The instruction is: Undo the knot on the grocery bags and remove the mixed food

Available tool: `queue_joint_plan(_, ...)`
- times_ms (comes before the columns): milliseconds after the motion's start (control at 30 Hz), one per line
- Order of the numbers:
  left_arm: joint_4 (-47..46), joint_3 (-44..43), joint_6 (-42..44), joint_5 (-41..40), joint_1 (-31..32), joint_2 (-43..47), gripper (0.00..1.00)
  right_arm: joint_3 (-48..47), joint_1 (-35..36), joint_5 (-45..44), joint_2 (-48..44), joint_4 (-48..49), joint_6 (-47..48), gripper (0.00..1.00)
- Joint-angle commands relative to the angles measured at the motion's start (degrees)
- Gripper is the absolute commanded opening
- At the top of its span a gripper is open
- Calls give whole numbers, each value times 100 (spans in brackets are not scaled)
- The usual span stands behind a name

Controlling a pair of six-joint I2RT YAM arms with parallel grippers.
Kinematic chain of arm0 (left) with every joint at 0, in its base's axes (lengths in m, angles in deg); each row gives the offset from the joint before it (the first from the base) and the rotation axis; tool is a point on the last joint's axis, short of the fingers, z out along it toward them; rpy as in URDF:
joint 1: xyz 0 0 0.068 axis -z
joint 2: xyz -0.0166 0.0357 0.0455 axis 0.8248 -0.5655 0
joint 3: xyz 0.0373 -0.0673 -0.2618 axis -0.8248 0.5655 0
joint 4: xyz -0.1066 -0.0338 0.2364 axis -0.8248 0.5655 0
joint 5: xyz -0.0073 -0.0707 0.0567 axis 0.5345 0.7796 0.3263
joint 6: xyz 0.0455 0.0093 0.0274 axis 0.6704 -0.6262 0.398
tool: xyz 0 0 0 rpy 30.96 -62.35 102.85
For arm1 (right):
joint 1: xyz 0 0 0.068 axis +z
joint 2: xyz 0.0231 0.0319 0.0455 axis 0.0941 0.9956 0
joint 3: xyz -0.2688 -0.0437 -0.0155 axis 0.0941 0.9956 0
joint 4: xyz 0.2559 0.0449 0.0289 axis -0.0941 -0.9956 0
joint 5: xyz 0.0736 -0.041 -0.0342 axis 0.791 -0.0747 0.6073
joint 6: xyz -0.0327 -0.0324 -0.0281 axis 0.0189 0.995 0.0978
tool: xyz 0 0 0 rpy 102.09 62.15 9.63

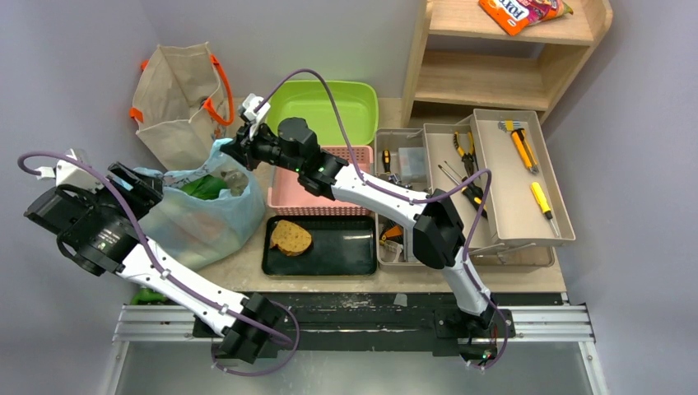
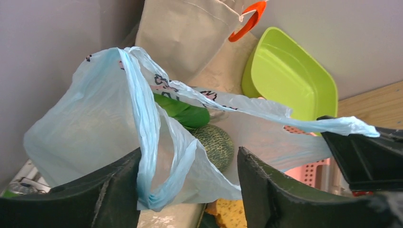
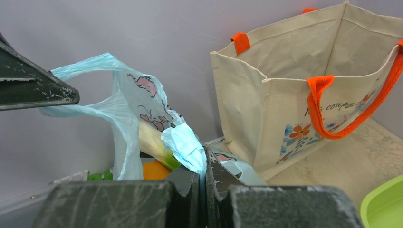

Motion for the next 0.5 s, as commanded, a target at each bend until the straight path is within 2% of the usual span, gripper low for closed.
queue_joint_plan(0, -291, 27, -717, 274, -54, -202, 61, -164, 21, -2, -348, 129, 100, 0)
queue_joint_plan(100, -715, 199, -869, 243, -57, -4, 47, -152, 21, 7, -369, 157, 97, 0)
queue_joint_plan(133, -813, 196, -876, 211, -47, 34, 40, -140, 21, 7, -374, 176, 97, 0)
queue_joint_plan(200, -881, 6, -877, 259, -47, 5, 19, -162, 19, 15, -383, 191, 117, 0)
queue_joint_plan(267, -618, -633, -797, 284, -41, -216, 5, -255, 21, 5, -374, 187, 155, 0)
queue_joint_plan(300, -455, -1101, -734, 251, -52, -383, 0, -368, 19, -8, -353, 176, 174, 0)
queue_joint_plan(467, -402, -3523, -761, 2, -46, -1241, 0, -1337, 5, -285, 2, 79, 361, 0)
